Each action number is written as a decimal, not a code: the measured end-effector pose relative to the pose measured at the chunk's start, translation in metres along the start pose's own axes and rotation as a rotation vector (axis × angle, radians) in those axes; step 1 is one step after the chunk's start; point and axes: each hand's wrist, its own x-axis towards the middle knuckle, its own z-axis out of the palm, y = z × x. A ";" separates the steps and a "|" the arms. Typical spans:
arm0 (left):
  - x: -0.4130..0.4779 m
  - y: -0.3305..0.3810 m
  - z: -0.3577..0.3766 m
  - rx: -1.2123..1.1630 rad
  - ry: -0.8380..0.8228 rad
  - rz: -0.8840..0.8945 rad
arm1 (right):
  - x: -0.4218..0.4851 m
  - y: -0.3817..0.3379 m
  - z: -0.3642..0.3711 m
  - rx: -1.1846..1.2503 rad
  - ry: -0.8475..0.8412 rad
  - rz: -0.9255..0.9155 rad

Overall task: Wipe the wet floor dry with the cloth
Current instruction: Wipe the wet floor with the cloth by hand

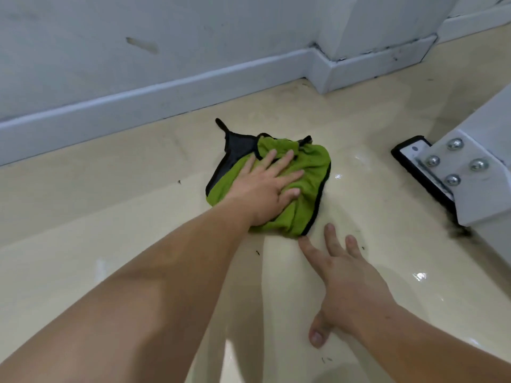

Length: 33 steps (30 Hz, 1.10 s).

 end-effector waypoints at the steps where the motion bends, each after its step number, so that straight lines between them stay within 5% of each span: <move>1: 0.004 -0.003 0.001 0.008 0.038 -0.178 | 0.000 0.000 0.000 -0.002 0.004 0.001; 4: 0.014 0.010 0.003 0.001 0.016 -0.530 | -0.001 0.000 -0.001 -0.005 0.006 -0.004; 14: -0.101 0.041 0.024 0.007 0.021 -0.006 | -0.004 0.000 -0.005 0.013 -0.004 0.001; 17: -0.139 0.040 0.030 0.034 0.031 -0.104 | -0.003 -0.002 -0.004 0.006 0.013 0.007; 22: -0.188 0.058 0.043 -0.009 0.042 -0.505 | -0.009 -0.007 -0.004 0.015 0.012 0.012; 29: -0.226 0.093 0.049 0.047 -0.068 -0.472 | -0.051 0.012 0.024 0.070 0.319 -0.120; 33: -0.219 0.092 0.047 0.029 -0.077 -0.499 | -0.091 0.090 0.041 0.010 0.192 0.054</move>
